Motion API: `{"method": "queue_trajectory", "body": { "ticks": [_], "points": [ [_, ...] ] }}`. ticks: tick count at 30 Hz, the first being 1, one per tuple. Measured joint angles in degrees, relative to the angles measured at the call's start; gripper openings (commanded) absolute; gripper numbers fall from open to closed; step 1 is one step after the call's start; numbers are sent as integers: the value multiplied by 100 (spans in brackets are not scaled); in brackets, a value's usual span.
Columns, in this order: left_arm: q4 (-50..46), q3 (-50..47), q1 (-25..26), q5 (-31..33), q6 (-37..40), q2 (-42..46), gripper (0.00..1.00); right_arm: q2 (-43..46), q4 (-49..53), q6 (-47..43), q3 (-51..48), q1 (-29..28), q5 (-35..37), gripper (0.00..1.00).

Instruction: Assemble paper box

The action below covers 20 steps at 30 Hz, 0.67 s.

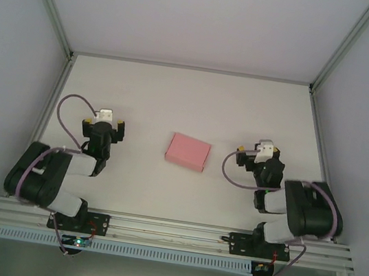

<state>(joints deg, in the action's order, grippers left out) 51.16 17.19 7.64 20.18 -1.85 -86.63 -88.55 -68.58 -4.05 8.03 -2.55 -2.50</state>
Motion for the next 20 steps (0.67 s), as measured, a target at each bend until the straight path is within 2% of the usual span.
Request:
{"method": "queue_trajectory", "body": {
  "ticks": [3,7,20],
  "points": [
    [-125,133,-317,-389,-9,-374,100,22,739,166,702,170,111,98],
    [-101,354,-645,-767,-76,-363,100,120,678,341,1067,245,267,98],
    [-98,398,-658,-1119,-120,-363,100,125,929,396,1064,240,356,98]
  ]
}}
